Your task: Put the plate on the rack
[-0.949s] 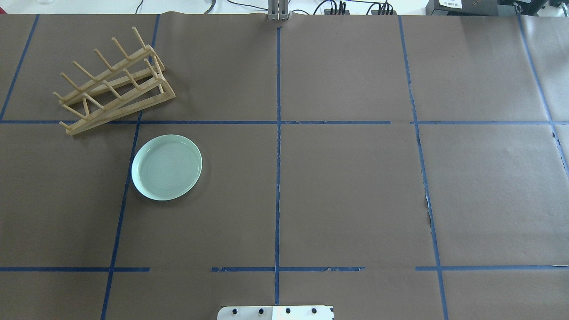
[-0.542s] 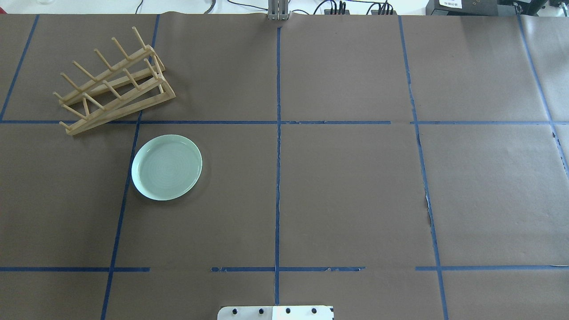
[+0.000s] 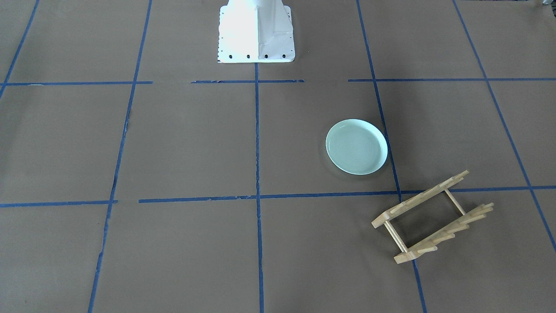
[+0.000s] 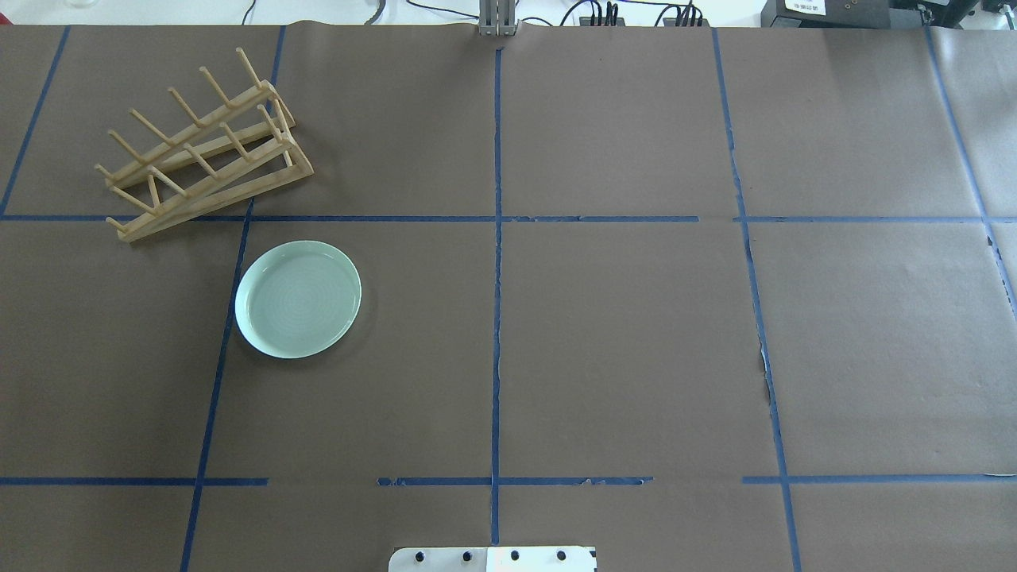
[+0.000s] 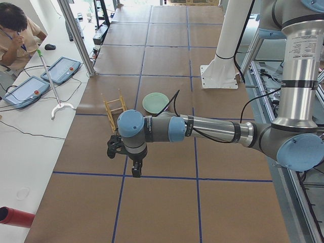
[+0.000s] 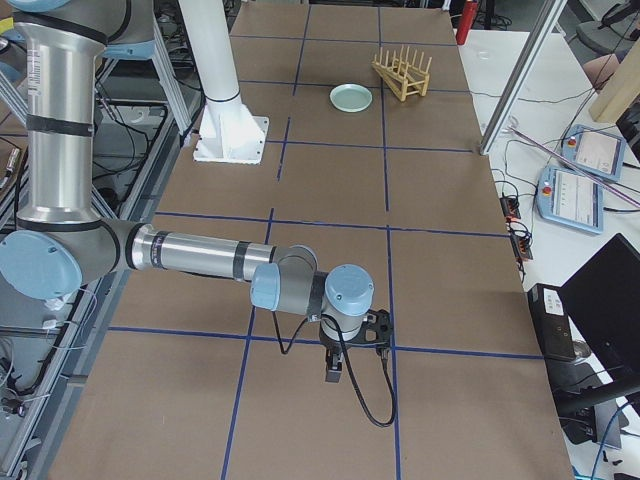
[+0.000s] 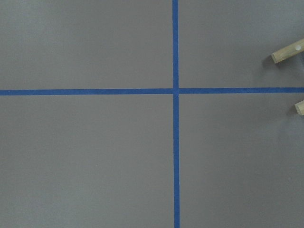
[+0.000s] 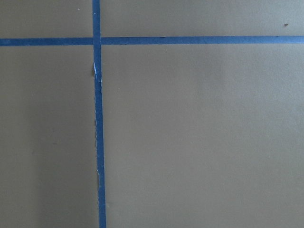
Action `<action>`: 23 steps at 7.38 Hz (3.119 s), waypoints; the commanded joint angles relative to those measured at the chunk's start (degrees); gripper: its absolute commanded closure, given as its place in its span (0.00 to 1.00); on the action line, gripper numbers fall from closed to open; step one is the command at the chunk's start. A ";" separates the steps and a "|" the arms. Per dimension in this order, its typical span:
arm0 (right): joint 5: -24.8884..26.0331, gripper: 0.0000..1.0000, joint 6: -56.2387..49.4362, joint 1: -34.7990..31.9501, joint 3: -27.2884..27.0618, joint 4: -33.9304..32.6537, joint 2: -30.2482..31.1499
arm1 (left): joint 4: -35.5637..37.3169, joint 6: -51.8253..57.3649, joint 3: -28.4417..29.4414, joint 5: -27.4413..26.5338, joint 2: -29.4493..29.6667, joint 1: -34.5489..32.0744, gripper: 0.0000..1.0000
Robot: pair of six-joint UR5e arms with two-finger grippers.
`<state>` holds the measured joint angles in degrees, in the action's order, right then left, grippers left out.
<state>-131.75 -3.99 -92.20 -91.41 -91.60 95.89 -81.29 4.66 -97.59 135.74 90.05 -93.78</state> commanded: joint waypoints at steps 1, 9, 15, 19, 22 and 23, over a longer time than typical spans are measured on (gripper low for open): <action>0.00 0.00 0.04 0.00 0.00 -0.07 0.00 | -0.19 -0.18 -0.50 0.05 0.04 0.00 0.00; 0.00 0.00 -0.05 0.00 0.00 -0.07 0.00 | -1.59 -28.61 -10.24 8.23 5.81 12.33 0.00; 0.00 0.00 -0.05 0.00 0.00 -0.07 0.00 | -1.42 -72.30 -5.29 -12.98 28.48 43.19 0.00; 0.00 0.00 0.04 0.00 0.00 0.02 0.00 | -4.04 -72.60 6.60 -19.88 34.83 51.57 0.01; 0.00 0.00 -0.05 0.00 0.00 0.02 0.00 | -11.07 -73.04 12.76 -19.81 36.16 53.26 0.01; 0.00 0.00 -0.05 0.00 0.00 0.02 0.00 | -11.17 -73.04 12.95 -19.73 36.16 53.43 0.02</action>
<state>-131.75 -4.04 -92.20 -91.41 -91.59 95.89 -91.34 -68.33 -85.51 115.97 126.11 -40.68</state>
